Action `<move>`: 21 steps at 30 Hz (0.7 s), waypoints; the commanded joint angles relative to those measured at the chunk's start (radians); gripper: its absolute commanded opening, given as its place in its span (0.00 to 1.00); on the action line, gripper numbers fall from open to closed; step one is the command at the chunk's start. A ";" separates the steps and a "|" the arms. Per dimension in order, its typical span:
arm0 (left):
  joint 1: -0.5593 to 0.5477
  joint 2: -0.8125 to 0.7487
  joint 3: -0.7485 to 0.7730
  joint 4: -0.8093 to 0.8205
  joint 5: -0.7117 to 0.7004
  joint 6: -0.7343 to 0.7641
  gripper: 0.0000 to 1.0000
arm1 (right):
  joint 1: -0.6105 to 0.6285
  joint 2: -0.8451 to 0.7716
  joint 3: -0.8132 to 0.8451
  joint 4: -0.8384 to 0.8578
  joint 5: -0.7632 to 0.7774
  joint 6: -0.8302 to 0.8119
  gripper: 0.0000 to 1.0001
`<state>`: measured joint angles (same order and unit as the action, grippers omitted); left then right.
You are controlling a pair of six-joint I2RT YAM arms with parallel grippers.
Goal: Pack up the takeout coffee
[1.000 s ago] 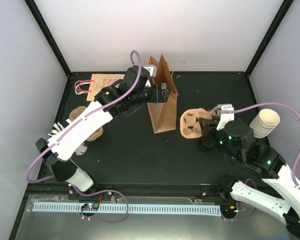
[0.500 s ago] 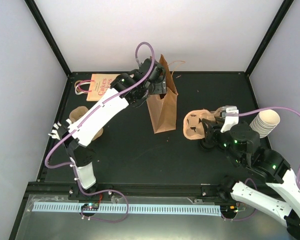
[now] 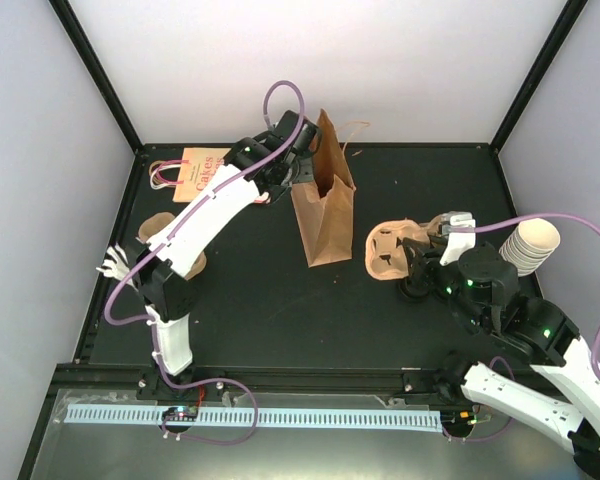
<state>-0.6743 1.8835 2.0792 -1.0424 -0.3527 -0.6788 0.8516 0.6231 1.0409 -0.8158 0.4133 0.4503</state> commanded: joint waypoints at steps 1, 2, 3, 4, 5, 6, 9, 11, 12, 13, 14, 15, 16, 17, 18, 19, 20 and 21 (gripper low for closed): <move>0.000 0.022 0.054 0.020 0.042 0.029 0.45 | 0.002 0.001 0.012 0.015 -0.005 -0.002 0.47; 0.000 0.021 0.055 0.016 0.038 0.036 0.38 | 0.002 0.001 0.012 0.014 -0.008 -0.003 0.47; -0.001 0.017 0.055 0.010 0.035 0.043 0.29 | 0.002 0.001 0.014 0.014 -0.010 -0.006 0.47; -0.001 0.013 0.053 0.005 0.033 0.058 0.20 | 0.002 0.002 0.016 0.012 -0.013 -0.009 0.47; 0.000 0.007 0.053 -0.001 0.033 0.075 0.09 | 0.002 0.003 0.021 0.009 -0.015 -0.014 0.47; 0.000 -0.001 0.053 -0.010 0.037 0.091 0.02 | 0.002 0.005 0.027 0.008 -0.018 -0.020 0.47; 0.000 -0.029 0.052 -0.048 0.072 0.141 0.02 | 0.002 0.011 0.051 0.001 -0.026 -0.039 0.47; 0.000 -0.050 0.050 -0.077 0.111 0.169 0.02 | 0.003 0.017 0.069 0.006 -0.049 -0.055 0.47; 0.000 -0.063 0.049 -0.094 0.131 0.179 0.02 | 0.003 0.020 0.077 0.010 -0.065 -0.062 0.47; -0.001 -0.077 0.044 -0.108 0.148 0.189 0.02 | 0.002 0.023 0.085 0.014 -0.082 -0.067 0.47; -0.001 -0.096 0.034 -0.117 0.167 0.203 0.02 | 0.003 0.027 0.092 0.019 -0.100 -0.073 0.47; -0.001 -0.114 0.021 -0.123 0.182 0.221 0.02 | 0.002 0.030 0.098 0.024 -0.118 -0.078 0.46; -0.003 -0.133 -0.003 -0.132 0.197 0.234 0.02 | 0.002 0.033 0.103 0.027 -0.135 -0.080 0.46; -0.003 -0.153 -0.022 -0.137 0.216 0.249 0.02 | 0.001 0.034 0.109 0.031 -0.149 -0.083 0.46; -0.004 -0.174 -0.044 -0.140 0.238 0.278 0.02 | 0.001 0.034 0.117 0.035 -0.160 -0.085 0.46; -0.006 -0.198 -0.067 -0.143 0.253 0.289 0.02 | 0.003 0.036 0.123 0.038 -0.173 -0.087 0.46; -0.009 -0.223 -0.093 -0.142 0.262 0.312 0.02 | 0.003 0.035 0.129 0.043 -0.186 -0.089 0.46; -0.012 -0.253 -0.122 -0.137 0.273 0.333 0.02 | 0.003 0.036 0.137 0.045 -0.196 -0.092 0.46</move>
<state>-0.6758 1.7393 2.0186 -1.1381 -0.1627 -0.4534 0.8516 0.6582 1.1351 -0.8074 0.2867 0.3893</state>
